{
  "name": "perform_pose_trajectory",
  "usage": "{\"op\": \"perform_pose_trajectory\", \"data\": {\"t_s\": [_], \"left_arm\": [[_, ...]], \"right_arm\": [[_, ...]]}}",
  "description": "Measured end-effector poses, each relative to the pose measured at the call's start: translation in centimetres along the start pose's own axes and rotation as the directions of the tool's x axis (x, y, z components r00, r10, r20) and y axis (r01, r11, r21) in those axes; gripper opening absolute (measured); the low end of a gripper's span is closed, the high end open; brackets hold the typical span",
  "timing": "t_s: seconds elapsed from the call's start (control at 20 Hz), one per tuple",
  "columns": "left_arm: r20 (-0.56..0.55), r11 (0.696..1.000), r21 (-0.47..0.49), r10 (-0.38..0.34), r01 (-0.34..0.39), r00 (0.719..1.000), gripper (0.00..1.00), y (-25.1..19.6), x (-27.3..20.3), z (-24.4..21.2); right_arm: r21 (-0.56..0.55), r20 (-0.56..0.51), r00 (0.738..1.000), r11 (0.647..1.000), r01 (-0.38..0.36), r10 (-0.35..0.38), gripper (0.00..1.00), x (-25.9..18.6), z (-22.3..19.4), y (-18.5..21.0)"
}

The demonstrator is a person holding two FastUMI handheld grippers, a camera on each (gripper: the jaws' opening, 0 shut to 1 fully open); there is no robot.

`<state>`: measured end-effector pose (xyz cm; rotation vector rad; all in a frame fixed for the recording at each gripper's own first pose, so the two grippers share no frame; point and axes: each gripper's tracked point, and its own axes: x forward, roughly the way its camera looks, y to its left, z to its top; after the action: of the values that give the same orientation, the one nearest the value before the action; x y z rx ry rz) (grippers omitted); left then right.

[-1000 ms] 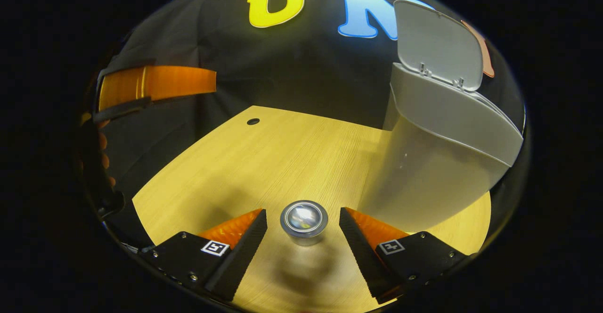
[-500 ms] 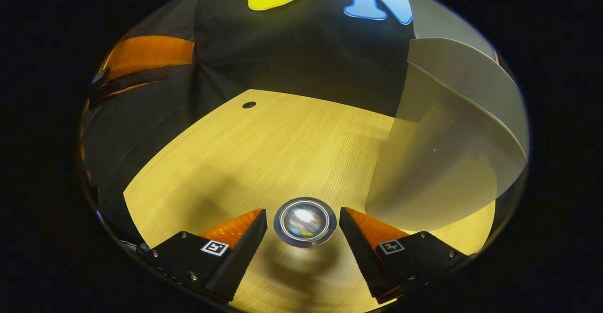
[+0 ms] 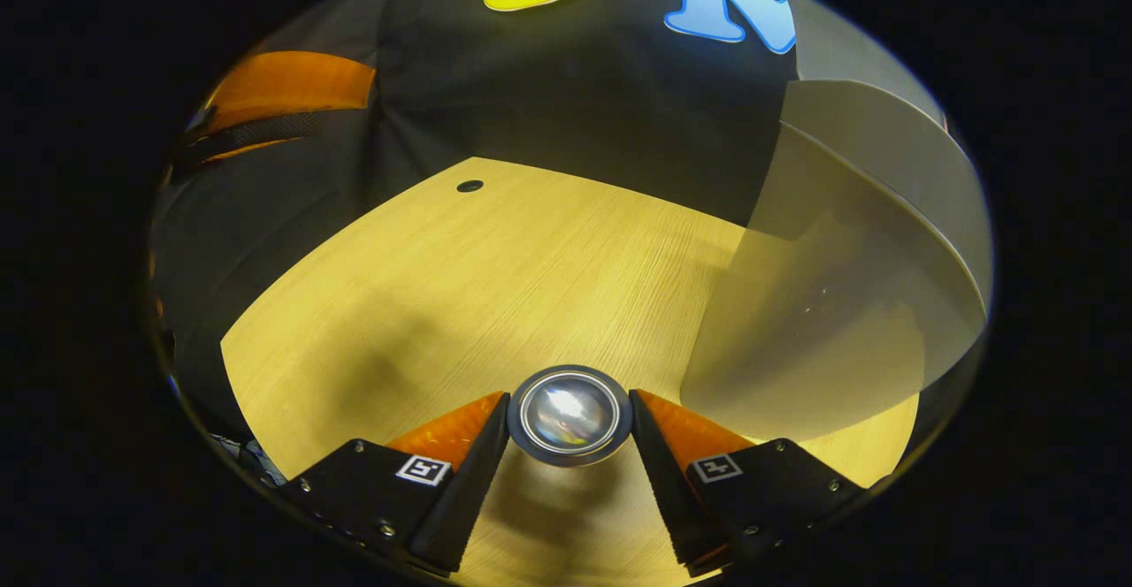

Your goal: Press the lid of the desktop garbage bin to open it, pick up the crumpled paper on the desktop and throw it into the bin, then pick up the pop can on the desktop and drop it into the bin, and finally close the garbage bin lid.

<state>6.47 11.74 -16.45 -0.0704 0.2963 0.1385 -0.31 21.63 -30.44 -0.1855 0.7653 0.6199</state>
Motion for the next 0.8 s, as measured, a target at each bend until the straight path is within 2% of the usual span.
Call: {"op": "perform_pose_trajectory", "data": {"t_s": [0.4, 0.65, 0.8], "left_arm": [[-0.001, 1.000, 0.003, -0.011, 0.011, 1.000, 0.80, -0.6, 0.1, 0.0], [-0.002, 1.000, 0.004, -0.015, 0.015, 1.000, 0.79, -0.7, 0.2, 0.1], [-0.004, 1.000, 0.006, -0.015, 0.015, 1.000, 0.79, -0.6, 0.0, 0.0]], "right_arm": [[-0.022, 0.145, 0.989, 1.000, 0.004, 0.000, 0.84, -3.1, 5.0, 0.2], [-0.049, 0.240, 0.971, 0.998, 0.025, -0.013, 0.83, -4.9, 8.1, 0.0], [-0.064, 0.317, 0.948, 0.996, 0.059, -0.036, 0.83, -6.6, 10.1, -0.4]]}}
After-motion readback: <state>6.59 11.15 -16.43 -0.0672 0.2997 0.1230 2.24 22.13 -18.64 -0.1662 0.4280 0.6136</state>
